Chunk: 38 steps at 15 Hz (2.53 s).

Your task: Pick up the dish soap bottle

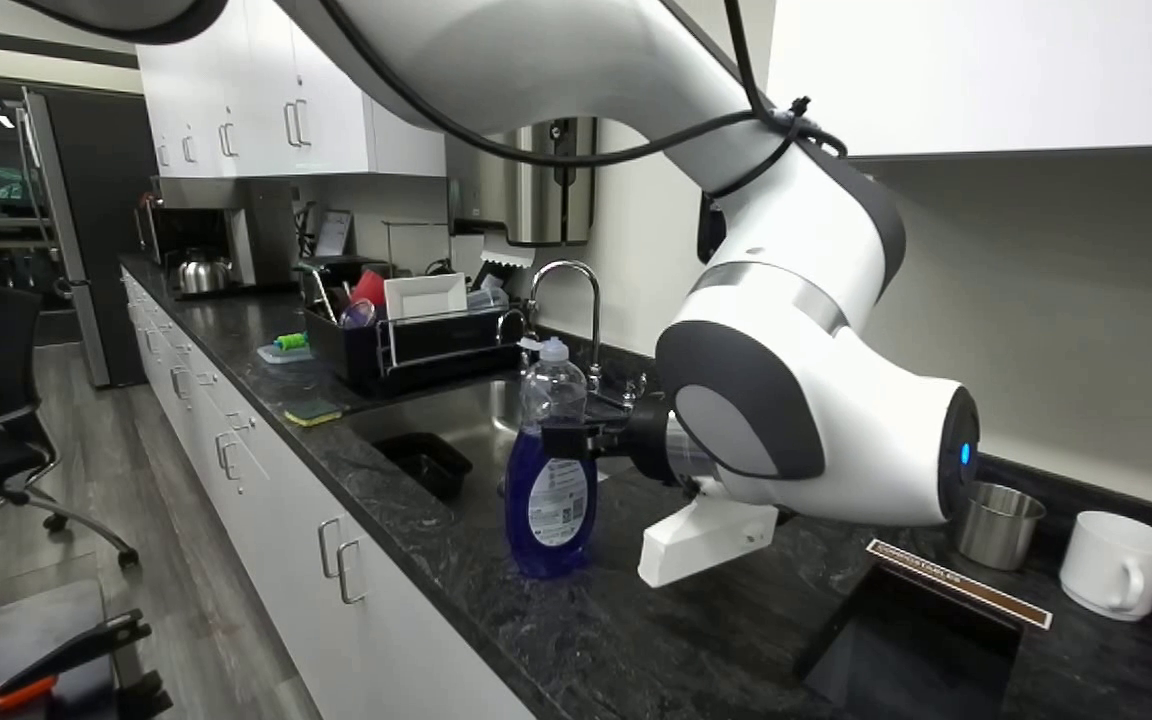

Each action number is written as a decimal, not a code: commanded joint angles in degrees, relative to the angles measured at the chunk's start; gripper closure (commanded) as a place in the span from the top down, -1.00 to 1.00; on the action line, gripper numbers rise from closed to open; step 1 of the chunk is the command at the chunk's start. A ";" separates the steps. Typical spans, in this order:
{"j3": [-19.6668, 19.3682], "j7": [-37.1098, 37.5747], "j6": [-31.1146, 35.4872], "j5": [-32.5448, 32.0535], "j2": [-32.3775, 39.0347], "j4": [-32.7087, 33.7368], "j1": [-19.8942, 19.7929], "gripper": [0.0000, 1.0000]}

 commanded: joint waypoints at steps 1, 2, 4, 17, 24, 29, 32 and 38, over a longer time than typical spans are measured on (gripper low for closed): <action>0.69 -2.07 2.67 0.04 0.73 0.36 0.53 1.00; 0.85 -2.09 3.23 0.08 0.86 0.38 0.70 1.00; 1.23 -1.87 3.57 0.14 0.94 0.44 0.85 1.00; 2.94 2.79 -1.34 -0.31 0.72 1.22 1.05 1.00; 1.46 9.07 -5.03 -0.38 -1.34 -1.68 0.86 1.00; 1.52 9.77 -3.96 0.23 -2.66 -4.24 1.92 1.00; 1.55 9.17 -2.27 1.00 -3.46 -5.89 3.02 1.00; 1.72 9.24 -0.42 1.22 -4.55 -7.53 4.78 1.00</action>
